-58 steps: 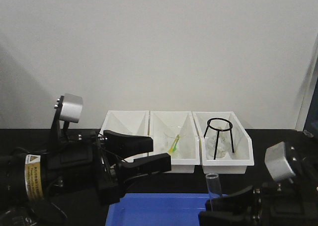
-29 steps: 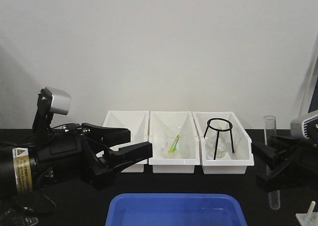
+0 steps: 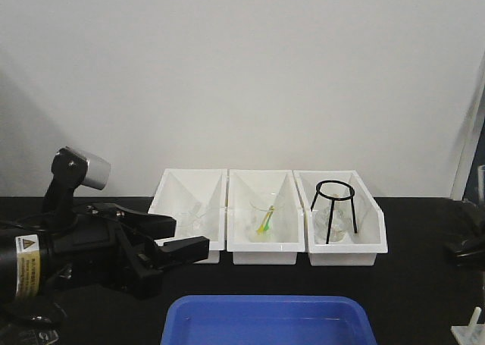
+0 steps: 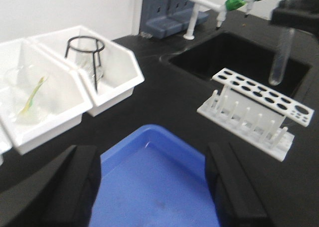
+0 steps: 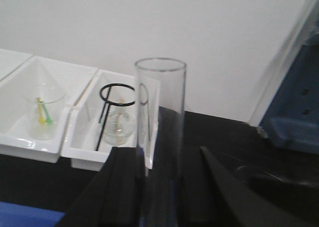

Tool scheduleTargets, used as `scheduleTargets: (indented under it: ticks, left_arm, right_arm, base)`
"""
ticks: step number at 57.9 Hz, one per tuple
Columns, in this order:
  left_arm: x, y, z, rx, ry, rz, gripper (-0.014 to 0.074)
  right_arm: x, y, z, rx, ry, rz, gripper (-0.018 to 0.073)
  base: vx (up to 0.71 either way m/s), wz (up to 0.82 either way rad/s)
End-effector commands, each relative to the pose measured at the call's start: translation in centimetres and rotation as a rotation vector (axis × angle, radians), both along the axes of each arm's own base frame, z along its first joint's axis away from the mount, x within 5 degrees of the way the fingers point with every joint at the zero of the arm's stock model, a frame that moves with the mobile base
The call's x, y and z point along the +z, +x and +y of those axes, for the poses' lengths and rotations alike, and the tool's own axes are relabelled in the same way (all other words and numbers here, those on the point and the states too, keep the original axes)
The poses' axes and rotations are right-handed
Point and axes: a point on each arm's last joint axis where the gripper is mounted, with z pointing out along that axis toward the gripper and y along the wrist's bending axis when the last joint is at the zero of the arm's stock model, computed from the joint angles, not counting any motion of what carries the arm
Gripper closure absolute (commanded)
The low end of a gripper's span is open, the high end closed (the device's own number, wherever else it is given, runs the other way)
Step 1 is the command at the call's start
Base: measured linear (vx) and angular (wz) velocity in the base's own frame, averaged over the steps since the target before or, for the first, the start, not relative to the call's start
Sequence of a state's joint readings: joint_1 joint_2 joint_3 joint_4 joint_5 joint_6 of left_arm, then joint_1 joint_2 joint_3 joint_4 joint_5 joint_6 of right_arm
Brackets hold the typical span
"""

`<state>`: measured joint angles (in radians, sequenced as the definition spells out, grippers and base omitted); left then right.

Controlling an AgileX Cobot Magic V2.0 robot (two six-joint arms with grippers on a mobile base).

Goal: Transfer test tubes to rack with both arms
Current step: 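Carry the upright tube with the right gripper toward the white rack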

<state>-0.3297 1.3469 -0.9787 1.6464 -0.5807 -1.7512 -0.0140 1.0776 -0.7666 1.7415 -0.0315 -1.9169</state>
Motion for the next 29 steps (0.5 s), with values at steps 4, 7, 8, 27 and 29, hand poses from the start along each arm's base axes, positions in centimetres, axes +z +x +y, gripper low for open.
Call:
scheduleTargets:
  ticks: [4,7,8,27,29]
  left_arm:
    - [2.0,-0.3,1.5,0.059,-0.037,0.005,0.0095]
    - [1.9,-0.2,1.9,0.072,-0.026,0.016,0.0104]
    - [1.9,-0.2,2.1,0.079,-0.027,0.022,0.0108]
    - [1.1,-1.0,5.2,0.183,0.004,0.034,0.0156]
    - [0.6,-1.1,5.5,0.192,0.008,0.046,0.0169]
  right_arm:
    - [2.2,-1.0,-2.8,-0.110,0.052,-0.088,0.0566]
    - [2.3,-1.2,-3.6,-0.127,0.063,-0.101,0.0566]
    - [2.4,-1.3,-4.0,-0.131,0.066,-0.106,0.0566]
    - [2.2,-1.9,-7.2,-0.161,0.120,-0.138,0.0566]
    - [2.1,-1.8,-7.3,-0.157,0.124,-0.131,0.0566]
  base:
    - [0.00,0.00]
    - [0.00,0.00]
    - [0.00,0.00]
    - [0.00,0.00]
    - [0.00,0.00]
